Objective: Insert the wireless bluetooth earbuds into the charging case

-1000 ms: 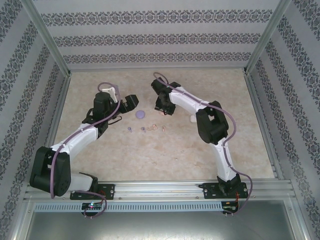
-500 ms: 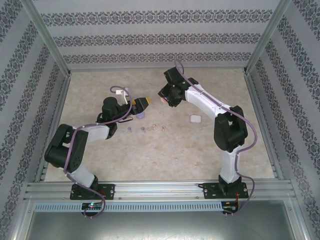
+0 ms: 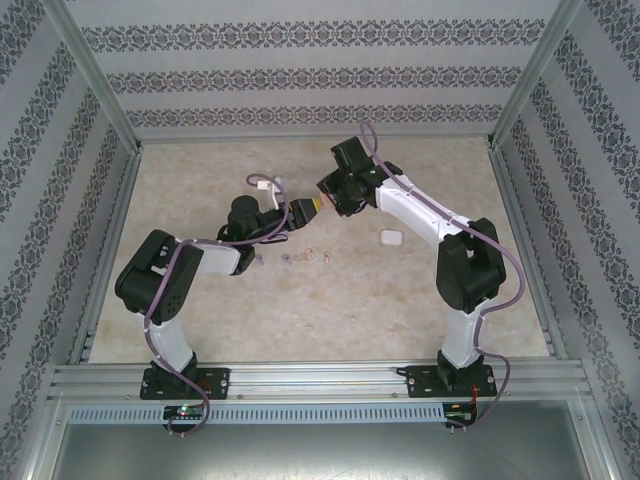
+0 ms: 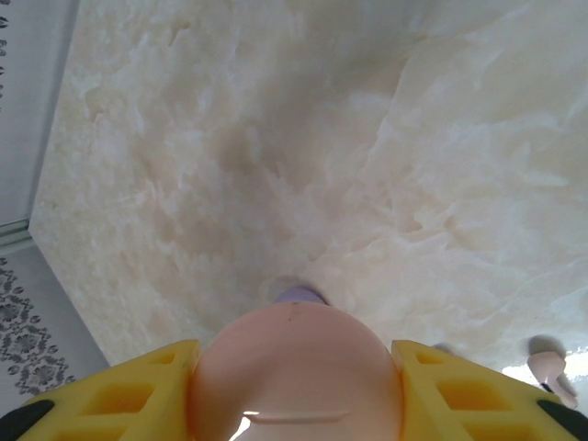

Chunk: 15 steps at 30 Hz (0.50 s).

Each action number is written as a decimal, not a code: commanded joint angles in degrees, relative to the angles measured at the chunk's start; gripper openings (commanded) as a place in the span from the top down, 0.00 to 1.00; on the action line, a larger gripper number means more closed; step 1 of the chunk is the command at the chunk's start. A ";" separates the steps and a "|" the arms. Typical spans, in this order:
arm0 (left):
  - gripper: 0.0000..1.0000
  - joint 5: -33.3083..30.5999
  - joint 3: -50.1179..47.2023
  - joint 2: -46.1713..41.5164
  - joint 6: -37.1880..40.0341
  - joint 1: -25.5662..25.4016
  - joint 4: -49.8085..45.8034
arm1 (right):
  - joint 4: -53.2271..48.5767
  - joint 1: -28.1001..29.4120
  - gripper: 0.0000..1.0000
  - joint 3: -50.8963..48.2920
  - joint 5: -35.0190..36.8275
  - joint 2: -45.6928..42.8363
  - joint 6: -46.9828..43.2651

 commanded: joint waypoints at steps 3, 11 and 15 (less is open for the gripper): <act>0.38 -1.31 3.15 2.46 0.41 -1.44 3.95 | 0.75 0.92 0.52 -0.49 -0.02 -3.04 1.06; 0.45 -2.97 5.16 5.04 -0.05 -2.01 4.80 | 1.13 1.43 0.52 -1.01 -0.42 -3.70 0.96; 0.49 -3.43 5.59 5.74 -0.21 -2.07 4.97 | 1.40 1.62 0.52 -1.10 -0.72 -3.70 1.06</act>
